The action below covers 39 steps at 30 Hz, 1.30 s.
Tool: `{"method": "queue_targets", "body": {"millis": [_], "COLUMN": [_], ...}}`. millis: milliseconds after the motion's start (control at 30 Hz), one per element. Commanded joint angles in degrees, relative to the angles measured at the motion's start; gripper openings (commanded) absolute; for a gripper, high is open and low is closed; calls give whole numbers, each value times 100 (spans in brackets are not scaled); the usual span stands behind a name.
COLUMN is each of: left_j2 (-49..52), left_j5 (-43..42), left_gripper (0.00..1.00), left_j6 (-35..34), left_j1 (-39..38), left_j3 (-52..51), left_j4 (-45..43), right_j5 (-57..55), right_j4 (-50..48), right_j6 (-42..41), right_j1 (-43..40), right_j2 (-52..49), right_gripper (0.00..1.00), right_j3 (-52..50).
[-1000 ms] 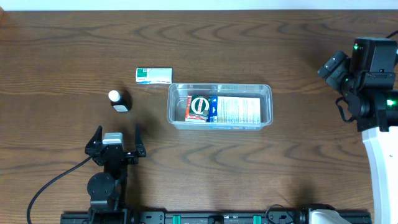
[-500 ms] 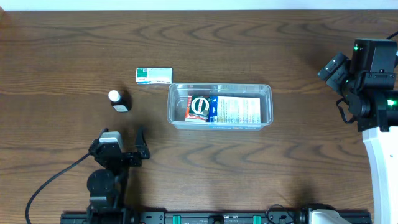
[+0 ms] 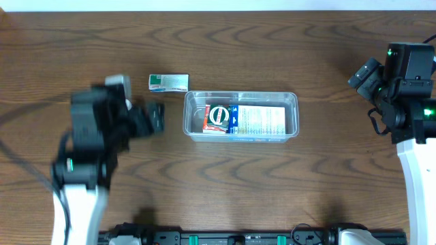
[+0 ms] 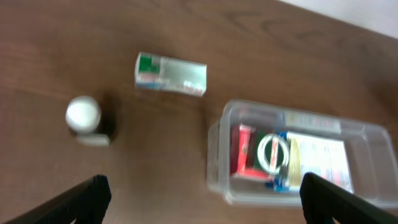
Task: Pack container
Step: 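Reach the left gripper to the white-green Panadol box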
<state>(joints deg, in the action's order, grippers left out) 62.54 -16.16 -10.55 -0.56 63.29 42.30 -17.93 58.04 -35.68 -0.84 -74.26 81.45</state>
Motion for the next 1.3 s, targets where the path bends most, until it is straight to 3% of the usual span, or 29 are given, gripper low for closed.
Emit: {"method": "queue_targets", "body": {"millis": [0, 133, 300, 400, 467, 533, 600, 867, 967, 1267], "left_j2": [925, 1646, 2297, 2520, 2649, 2793, 2946, 4133, 4666, 5761], "left_j5": [-140, -142, -717, -704, -229, 223, 555, 1937, 1985, 1694], "left_gripper": [98, 98, 98, 100, 92, 90, 97, 98, 98, 98], "left_j6": [-50, -96, -323, -1292, -2159, -2841, -3182, -3263, -3327, -4074], "left_j1": [-17, -17, -11, -13, -13, -20, -66, -525, -590, -590], "left_j3": [883, 977, 984, 1067, 1259, 1565, 1998, 4933, 5840, 6146], "left_j4": [352, 216, -691, -1327, -1307, -1027, -621, 1821, 2409, 2695], "right_j5": [-70, -70, -70, -70, -70, -70, -70, -70, -70, -70], "right_j4": [9, 7, 7, 7, 7, 7, 7, 9, 7, 7], "right_j6": [61, 61, 61, 61, 61, 61, 61, 61, 61, 61], "right_j1": [-15, -17, -15, -15, -15, -17, -17, -15, -17, -17], "right_j2": [-2, -2, -2, -2, -2, -2, -2, 0, 0, 0], "right_gripper": [99, 99, 99, 99, 99, 99, 99, 99, 99, 99], "right_j3": [22, 22, 22, 22, 22, 22, 22, 22, 22, 22]}}
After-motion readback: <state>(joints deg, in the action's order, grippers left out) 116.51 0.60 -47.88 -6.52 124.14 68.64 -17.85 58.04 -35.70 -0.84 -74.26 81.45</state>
